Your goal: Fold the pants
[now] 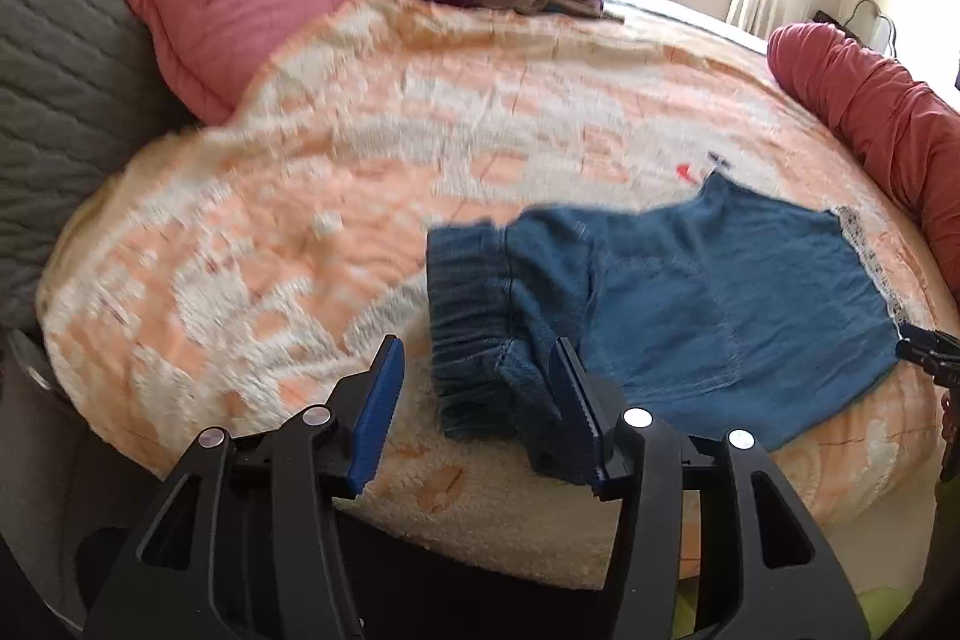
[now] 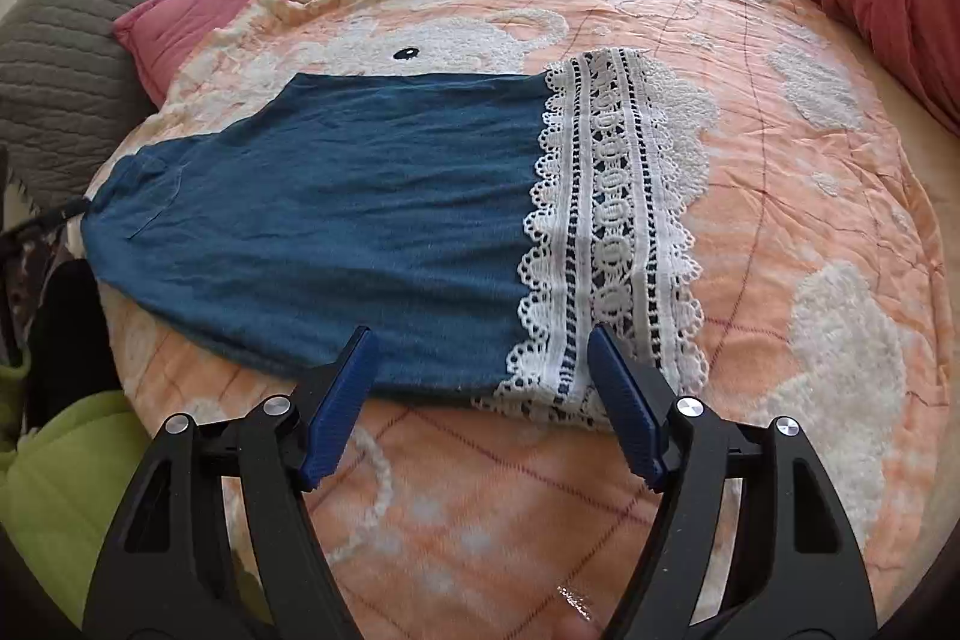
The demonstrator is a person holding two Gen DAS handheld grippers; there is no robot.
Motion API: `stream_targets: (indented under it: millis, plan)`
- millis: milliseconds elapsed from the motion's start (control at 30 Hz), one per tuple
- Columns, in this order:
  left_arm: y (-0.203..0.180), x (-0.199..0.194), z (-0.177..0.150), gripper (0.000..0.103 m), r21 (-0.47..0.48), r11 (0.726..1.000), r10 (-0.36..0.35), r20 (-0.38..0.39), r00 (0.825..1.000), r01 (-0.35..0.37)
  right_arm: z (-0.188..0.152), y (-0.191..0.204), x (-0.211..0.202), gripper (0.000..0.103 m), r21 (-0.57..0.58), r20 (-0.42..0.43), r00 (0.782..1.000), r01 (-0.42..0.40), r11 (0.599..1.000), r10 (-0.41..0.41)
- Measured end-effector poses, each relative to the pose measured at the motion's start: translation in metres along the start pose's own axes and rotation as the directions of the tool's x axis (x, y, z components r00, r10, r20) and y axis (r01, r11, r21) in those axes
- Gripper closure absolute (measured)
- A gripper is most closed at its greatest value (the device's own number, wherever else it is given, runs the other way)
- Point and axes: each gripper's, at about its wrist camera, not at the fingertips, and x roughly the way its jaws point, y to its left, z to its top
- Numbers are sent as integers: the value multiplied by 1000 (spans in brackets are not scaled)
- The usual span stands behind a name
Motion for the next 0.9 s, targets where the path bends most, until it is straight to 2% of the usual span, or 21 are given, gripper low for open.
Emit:
stream_targets:
  millis: [33, 100, 233, 300, 367, 467, 700, 900]
  plan:
    - [-2, -6, 2, 54, 4, 1000, -5, 17, 1000, 5, 1, 3, -6, 38, -1, 11, 1000, 2, 1000, -2]
    - [-11, -19, 8, 40, 18, 1000, -23, 55, 998, 22, 3, 4, -19, 37, -2, 51, 999, -5, 1000, 6]
    - [-39, -30, 18, 37, 72, 995, -75, 90, 993, 69, 12, 10, -43, 30, -16, 139, 990, 2, 1000, 0]
    - [-57, -28, 22, 27, 103, 990, -100, 86, 991, 91, 17, 11, -47, 25, -16, 160, 987, 2, 1000, 1]
    - [-75, -23, 26, 26, 131, 984, -130, 75, 989, 119, 21, 13, -51, 22, -14, 190, 982, -1, 1000, 3]
    - [-103, -11, 32, 18, 163, 972, -180, 48, 982, 170, 26, 18, -54, 17, -14, 220, 975, -12, 1000, 15]
    - [-163, 20, 49, 18, 237, 943, -244, 3, 970, 236, 33, 33, -55, 15, -41, 250, 968, -10, 999, 20]
    - [-202, 53, 53, 18, 291, 922, -251, -46, 967, 254, 35, 41, -37, 15, -49, 215, 976, -10, 999, 20]
